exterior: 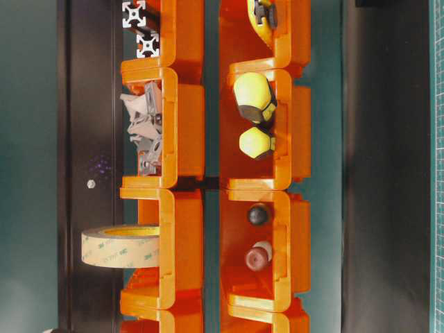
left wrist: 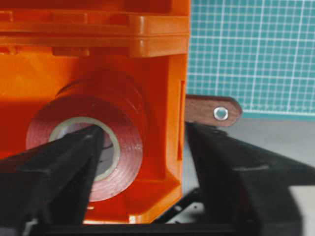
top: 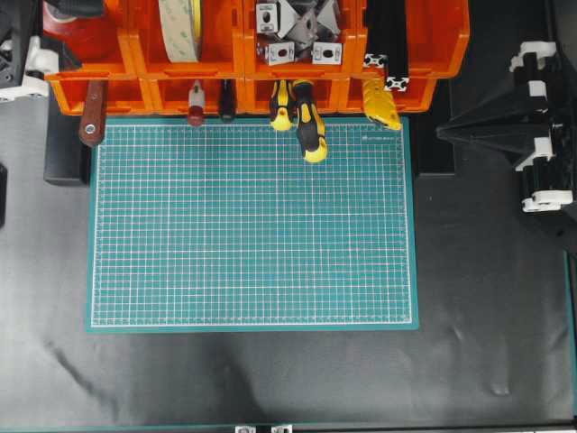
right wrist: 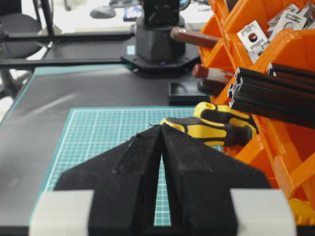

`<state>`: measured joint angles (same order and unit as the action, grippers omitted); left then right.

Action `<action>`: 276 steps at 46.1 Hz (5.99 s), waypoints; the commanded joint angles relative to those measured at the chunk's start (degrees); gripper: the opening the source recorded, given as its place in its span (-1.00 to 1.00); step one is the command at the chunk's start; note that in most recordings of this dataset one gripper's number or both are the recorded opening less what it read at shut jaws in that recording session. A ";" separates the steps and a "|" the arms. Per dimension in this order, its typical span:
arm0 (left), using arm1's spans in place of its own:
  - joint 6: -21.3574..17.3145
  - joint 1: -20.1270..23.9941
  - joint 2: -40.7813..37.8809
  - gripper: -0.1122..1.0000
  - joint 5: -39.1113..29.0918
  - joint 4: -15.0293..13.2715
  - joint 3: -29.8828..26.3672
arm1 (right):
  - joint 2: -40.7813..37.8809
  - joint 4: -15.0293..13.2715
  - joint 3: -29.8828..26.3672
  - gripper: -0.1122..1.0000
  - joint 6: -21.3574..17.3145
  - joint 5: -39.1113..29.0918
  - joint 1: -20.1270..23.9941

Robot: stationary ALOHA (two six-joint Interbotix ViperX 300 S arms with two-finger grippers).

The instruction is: Pick vinyl tape from container rack with left arm.

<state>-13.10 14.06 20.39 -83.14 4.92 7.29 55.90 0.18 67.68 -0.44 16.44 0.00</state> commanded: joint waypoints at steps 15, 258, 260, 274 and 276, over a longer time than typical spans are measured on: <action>-2.11 0.62 0.70 -0.47 -0.26 0.18 -1.49 | 0.44 0.09 -1.58 -0.83 0.00 0.00 0.18; 20.48 -24.52 47.46 0.71 50.80 -0.26 38.14 | 5.80 0.09 -2.46 -0.83 0.00 -0.53 -0.26; 20.48 -24.43 47.37 0.71 51.68 -0.26 38.50 | 5.80 0.09 -2.55 -0.83 0.00 -0.44 -0.26; 20.39 -24.43 47.11 0.71 61.61 -0.26 42.10 | 5.80 0.09 -2.46 -0.83 0.00 -0.26 -0.26; 20.39 -24.43 47.11 0.71 61.88 -0.26 42.54 | 5.80 0.09 -2.46 -0.83 0.00 -0.18 -0.26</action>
<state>7.29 -10.46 68.38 -22.85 4.66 49.75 62.05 0.18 66.53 -0.35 15.82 -0.18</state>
